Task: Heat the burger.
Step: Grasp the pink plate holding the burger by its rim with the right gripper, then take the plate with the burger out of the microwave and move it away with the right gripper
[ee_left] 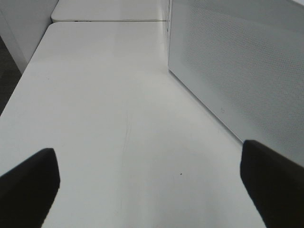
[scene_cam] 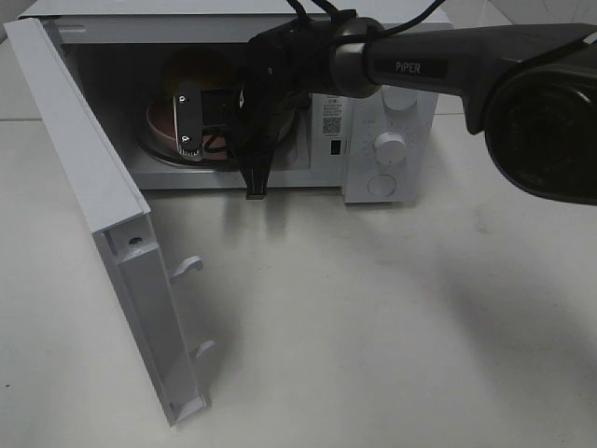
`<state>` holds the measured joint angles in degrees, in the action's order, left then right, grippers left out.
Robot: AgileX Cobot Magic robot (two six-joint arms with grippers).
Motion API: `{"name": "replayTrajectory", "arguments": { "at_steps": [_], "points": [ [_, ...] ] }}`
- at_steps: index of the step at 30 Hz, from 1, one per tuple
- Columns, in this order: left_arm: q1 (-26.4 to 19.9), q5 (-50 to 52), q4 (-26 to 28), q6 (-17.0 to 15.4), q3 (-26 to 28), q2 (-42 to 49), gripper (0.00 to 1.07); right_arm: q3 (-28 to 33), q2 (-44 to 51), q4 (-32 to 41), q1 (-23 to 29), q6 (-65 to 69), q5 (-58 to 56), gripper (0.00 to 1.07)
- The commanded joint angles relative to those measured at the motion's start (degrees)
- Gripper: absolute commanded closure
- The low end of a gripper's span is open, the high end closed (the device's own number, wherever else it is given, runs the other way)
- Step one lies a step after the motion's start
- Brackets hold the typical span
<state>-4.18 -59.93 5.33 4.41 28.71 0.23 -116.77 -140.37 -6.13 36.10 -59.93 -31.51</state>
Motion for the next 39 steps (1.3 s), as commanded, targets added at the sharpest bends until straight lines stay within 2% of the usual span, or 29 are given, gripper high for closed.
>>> {"name": "replayTrajectory", "arguments": {
  "at_steps": [1,12,17,25,29,39],
  "points": [
    [-0.06,0.40,-0.06,-0.40,-0.23,1.20,0.09,-0.23,-0.23,0.23,-0.52,2.29,-0.63,1.07],
    [-0.06,0.40,-0.06,-0.40,-0.23,1.20,0.09,-0.06,0.46,0.23,-0.52,1.89,-2.35,1.07],
    [-0.06,0.40,-0.06,-0.40,-0.23,1.20,0.09,1.09,1.89,-2.01,0.11,0.57,-1.43,1.07],
    [-0.06,0.40,-0.06,-0.40,-0.23,1.20,0.09,8.48,6.13,-2.01,0.00,-4.18,3.90,1.07],
    [-0.06,0.40,-0.06,-0.40,-0.23,1.20,0.09,14.67,9.17,-2.18,0.00,-6.19,10.37,1.07],
    [-0.06,0.40,-0.06,-0.40,-0.23,1.20,0.09,23.03,13.75,-2.46,0.00,-9.05,16.16,1.07]
  ]
}}
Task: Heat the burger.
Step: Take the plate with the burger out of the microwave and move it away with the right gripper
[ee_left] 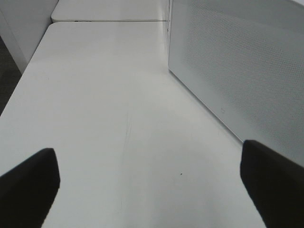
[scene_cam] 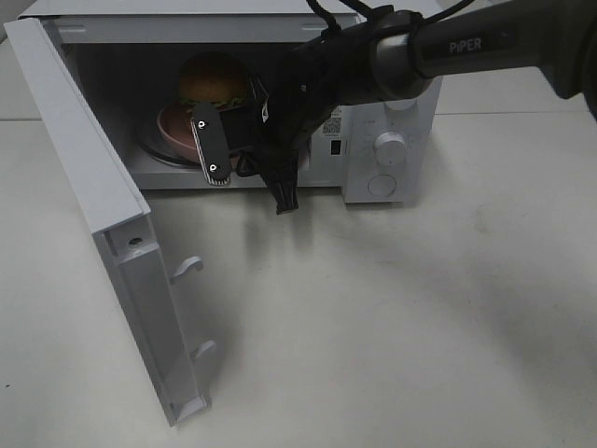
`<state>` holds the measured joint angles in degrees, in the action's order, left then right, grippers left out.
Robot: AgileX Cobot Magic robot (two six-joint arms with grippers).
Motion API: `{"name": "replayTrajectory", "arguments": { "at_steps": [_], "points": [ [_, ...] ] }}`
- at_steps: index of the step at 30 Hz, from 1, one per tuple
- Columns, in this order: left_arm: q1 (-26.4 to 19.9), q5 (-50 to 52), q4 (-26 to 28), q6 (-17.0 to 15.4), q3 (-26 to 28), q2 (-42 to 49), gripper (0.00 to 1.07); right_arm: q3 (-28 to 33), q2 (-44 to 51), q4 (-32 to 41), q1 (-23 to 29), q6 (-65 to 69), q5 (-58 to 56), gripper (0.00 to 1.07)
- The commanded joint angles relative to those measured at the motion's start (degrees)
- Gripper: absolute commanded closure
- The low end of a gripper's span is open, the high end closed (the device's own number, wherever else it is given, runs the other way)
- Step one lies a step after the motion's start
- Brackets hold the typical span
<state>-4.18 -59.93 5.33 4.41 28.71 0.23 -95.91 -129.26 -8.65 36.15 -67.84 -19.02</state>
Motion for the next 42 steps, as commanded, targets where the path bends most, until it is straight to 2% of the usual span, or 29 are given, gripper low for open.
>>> {"name": "replayTrajectory", "arguments": {
  "at_steps": [1,15,21,23,42],
  "points": [
    [-0.06,0.40,-0.06,-0.40,-0.23,1.20,0.09,3.72,3.44,0.06,-0.06,-1.55,5.16,1.07],
    [-0.06,0.40,-0.06,-0.40,-0.23,1.20,0.09,10.31,8.14,0.06,-0.06,-1.55,9.51,1.07],
    [-0.06,0.40,-0.06,-0.40,-0.23,1.20,0.09,14.67,10.71,0.06,-0.06,-3.04,10.37,1.07],
    [-0.06,0.40,-0.06,-0.40,-0.23,1.20,0.09,18.28,12.89,0.06,-0.06,-3.72,12.55,1.07],
    [-0.06,0.40,-0.06,-0.40,-0.23,1.20,0.09,29.05,21.66,0.06,-0.06,-4.13,16.62,1.07]
  ]
}}
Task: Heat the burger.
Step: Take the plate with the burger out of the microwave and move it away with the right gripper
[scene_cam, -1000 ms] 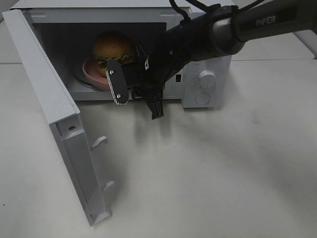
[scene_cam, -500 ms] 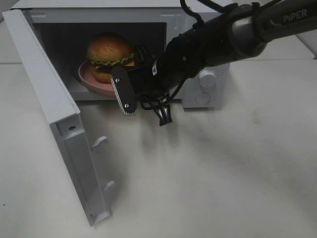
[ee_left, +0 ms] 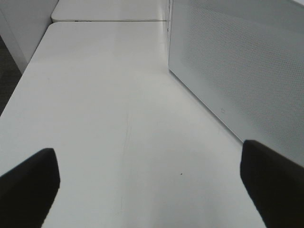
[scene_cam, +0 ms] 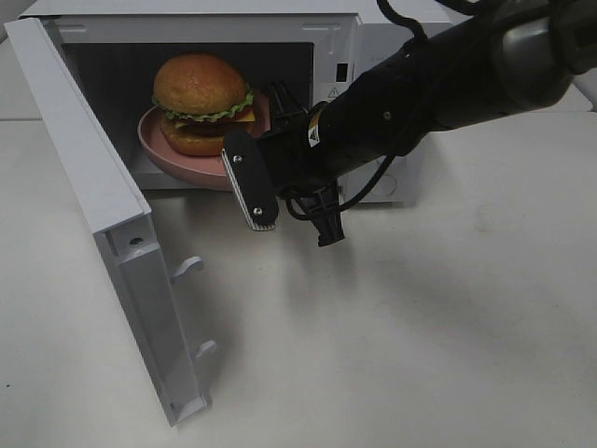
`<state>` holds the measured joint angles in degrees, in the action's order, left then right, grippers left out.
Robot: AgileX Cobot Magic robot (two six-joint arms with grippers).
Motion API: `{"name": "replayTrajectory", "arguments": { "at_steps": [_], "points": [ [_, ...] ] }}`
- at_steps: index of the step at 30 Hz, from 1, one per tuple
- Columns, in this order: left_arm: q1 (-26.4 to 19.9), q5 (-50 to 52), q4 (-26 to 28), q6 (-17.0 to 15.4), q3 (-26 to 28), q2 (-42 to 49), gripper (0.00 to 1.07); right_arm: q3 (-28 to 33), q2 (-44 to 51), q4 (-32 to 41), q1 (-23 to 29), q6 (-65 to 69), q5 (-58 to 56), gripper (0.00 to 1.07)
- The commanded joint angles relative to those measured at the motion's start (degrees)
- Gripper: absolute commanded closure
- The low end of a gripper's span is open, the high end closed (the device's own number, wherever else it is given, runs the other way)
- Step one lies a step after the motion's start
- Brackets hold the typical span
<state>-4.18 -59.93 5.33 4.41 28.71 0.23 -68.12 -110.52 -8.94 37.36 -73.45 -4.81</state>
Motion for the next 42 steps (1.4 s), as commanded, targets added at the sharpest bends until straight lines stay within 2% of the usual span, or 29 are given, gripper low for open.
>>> {"name": "replayTrajectory", "arguments": {
  "at_steps": [1,27,42],
  "points": [
    [-0.06,0.40,-0.06,-0.40,-0.23,1.20,0.09,2.52,3.95,0.34,-1.26,1.49,3.04,1.07],
    [-0.06,0.40,-0.06,-0.40,-0.23,1.20,0.09,16.62,17.07,-1.32,-1.15,1.49,4.53,1.07],
    [-0.06,0.40,-0.06,-0.40,-0.23,1.20,0.09,26.41,28.59,-2.01,-1.15,1.49,2.41,1.07]
  ]
}}
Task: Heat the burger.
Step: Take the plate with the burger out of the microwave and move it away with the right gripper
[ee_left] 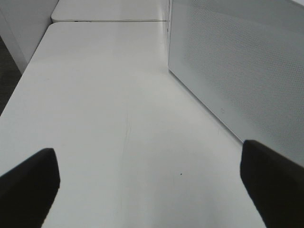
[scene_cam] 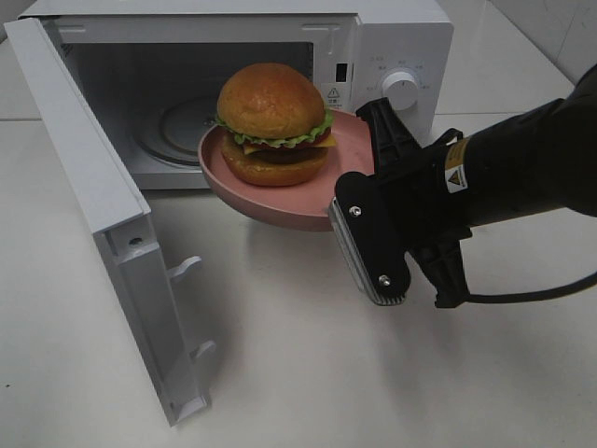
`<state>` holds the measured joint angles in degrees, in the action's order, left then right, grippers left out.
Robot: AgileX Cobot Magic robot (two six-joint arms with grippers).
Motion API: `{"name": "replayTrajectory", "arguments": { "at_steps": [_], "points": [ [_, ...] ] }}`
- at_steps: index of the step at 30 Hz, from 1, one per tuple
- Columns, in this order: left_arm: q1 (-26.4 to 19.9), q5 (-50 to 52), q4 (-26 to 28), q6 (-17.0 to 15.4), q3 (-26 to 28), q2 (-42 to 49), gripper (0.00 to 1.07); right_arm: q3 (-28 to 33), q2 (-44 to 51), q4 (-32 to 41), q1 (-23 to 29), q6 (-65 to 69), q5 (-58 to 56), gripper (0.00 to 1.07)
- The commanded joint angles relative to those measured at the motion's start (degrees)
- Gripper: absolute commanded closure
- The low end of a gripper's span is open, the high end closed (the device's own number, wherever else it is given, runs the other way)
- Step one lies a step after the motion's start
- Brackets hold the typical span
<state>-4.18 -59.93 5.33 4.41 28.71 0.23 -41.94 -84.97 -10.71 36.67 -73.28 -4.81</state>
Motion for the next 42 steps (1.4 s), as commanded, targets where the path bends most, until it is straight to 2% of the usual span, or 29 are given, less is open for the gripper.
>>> {"name": "replayTrajectory", "arguments": {
  "at_steps": [1,27,42],
  "points": [
    [-0.06,0.40,-0.06,-0.40,-0.23,1.20,0.09,0.23,3.04,-0.23,-0.46,1.32,2.41,1.07],
    [-0.06,0.40,-0.06,-0.40,-0.23,1.20,0.09,1.26,14.38,-5.61,-0.46,1.60,-8.25,1.07],
    [-0.06,0.40,-0.06,-0.40,-0.23,1.20,0.09,8.37,25.04,-5.61,-0.46,1.78,-11.92,1.07]
  ]
}}
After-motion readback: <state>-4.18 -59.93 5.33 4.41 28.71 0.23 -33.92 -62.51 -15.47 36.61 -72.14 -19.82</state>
